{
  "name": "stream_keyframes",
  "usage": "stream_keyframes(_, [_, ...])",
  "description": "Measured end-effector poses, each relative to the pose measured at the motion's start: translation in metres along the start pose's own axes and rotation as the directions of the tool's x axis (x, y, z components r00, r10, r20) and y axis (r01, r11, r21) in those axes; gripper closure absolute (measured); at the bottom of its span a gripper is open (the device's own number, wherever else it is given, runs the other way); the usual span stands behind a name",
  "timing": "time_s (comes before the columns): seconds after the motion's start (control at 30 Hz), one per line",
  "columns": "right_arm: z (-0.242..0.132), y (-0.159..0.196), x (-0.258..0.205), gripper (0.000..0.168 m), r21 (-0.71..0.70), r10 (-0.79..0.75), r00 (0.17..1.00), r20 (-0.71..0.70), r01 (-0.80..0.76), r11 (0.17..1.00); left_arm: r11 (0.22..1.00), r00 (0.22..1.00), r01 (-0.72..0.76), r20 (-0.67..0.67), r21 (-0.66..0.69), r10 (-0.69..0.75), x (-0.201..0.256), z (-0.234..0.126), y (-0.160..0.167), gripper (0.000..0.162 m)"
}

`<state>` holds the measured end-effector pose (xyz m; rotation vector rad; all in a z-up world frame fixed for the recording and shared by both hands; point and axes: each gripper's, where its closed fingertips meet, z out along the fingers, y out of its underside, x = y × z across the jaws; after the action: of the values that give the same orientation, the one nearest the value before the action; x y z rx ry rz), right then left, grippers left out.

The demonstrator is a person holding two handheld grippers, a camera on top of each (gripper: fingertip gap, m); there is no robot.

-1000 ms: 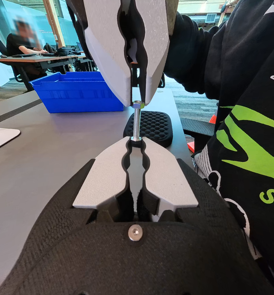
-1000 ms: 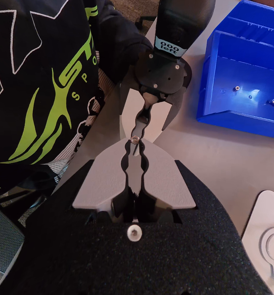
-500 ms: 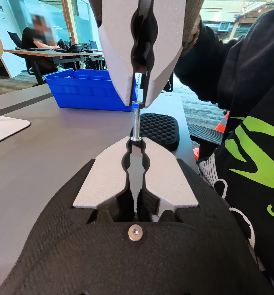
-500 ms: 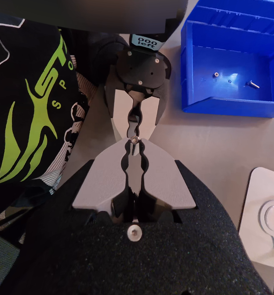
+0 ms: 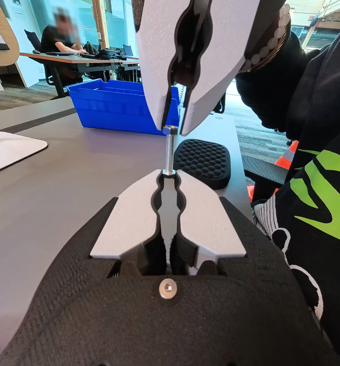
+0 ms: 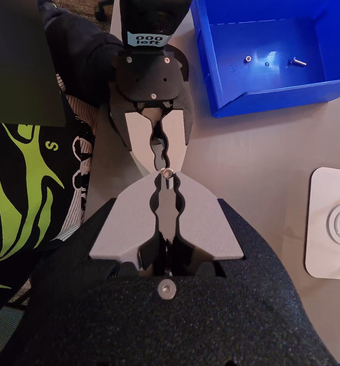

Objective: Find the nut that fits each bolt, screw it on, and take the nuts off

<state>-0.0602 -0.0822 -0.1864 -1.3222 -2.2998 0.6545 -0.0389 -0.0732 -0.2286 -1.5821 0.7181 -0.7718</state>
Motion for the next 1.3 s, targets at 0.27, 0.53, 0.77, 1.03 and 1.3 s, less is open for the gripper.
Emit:
stream_keyframes(0.27, [-0.001,-0.002,0.001,0.147,0.047,0.023,1.000,0.007,-0.023,0.999,1.000,1.000,0.004,-0.002,0.014,-0.004,0.000,-0.001,-0.002,0.152])
stream_keyframes(0.53, [-0.003,-0.016,0.001,0.126,0.510,0.164,0.982,0.090,-0.187,0.839,0.999,1.000,0.004,0.000,0.038,-0.004,-0.001,-0.003,-0.005,0.152])
stream_keyframes(0.77, [-0.005,-0.017,-0.003,0.131,0.772,0.266,0.956,0.124,-0.262,0.580,0.999,1.000,0.002,0.006,0.051,-0.002,-0.001,-0.005,-0.006,0.152])
stream_keyframes(1.03, [-0.003,-0.018,-0.006,0.134,0.782,0.274,0.955,0.117,-0.258,0.567,0.999,1.000,0.007,0.012,0.051,-0.007,-0.003,-0.005,-0.006,0.152])
stream_keyframes(1.3, [-0.006,-0.013,-0.008,0.137,0.780,0.288,0.952,0.104,-0.258,0.571,0.999,1.000,0.008,0.014,0.048,-0.009,-0.003,-0.005,-0.006,0.152])
